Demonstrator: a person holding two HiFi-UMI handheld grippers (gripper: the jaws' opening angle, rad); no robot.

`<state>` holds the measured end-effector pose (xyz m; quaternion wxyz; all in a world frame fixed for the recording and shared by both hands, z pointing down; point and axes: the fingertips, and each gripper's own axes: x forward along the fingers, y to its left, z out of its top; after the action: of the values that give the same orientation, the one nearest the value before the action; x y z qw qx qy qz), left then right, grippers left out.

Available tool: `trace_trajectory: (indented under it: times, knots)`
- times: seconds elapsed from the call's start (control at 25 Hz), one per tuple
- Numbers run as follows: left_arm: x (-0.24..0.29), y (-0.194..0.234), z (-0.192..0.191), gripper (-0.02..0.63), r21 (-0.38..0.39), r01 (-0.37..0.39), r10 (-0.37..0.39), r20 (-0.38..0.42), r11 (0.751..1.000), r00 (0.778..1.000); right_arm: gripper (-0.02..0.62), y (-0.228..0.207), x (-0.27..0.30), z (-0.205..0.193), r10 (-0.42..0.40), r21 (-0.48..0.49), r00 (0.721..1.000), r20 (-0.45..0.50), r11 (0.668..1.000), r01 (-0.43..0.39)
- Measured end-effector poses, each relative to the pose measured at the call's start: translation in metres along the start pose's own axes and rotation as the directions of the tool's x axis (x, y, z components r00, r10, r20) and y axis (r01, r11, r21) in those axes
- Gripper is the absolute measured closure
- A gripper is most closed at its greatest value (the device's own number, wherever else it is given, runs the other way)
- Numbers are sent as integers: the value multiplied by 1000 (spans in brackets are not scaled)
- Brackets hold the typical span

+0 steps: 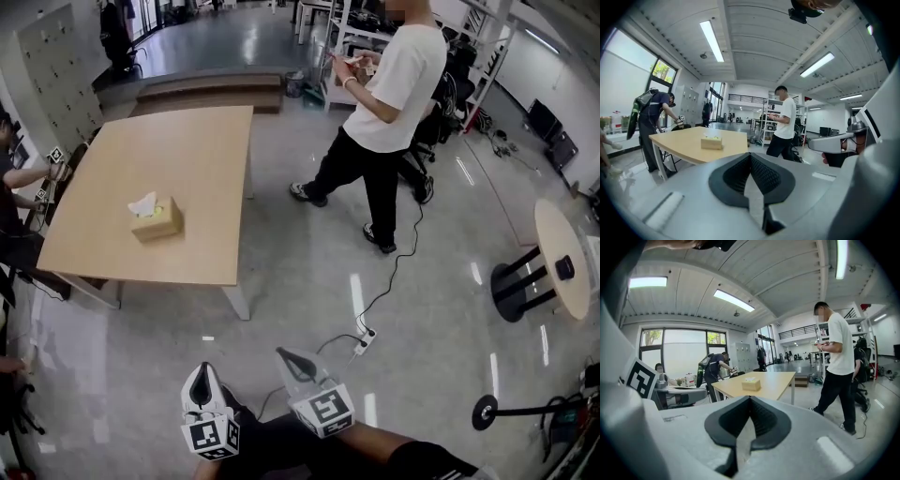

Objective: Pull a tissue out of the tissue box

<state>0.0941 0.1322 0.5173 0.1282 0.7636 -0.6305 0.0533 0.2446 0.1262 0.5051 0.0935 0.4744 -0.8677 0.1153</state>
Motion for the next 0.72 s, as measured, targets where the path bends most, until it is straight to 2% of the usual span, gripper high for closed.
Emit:
trace_trajectory:
  times: [0.36, 0.72]
  knots:
    - [5, 111, 21, 588, -66, -94, 96, 30, 993, 995, 604, 73, 90, 33, 108, -73, 994, -21, 991, -109]
    - [4, 211, 36, 588, -97, -96, 103, 63, 991, 993, 604, 151, 160, 60, 129, -135, 992, -7, 982, -129]
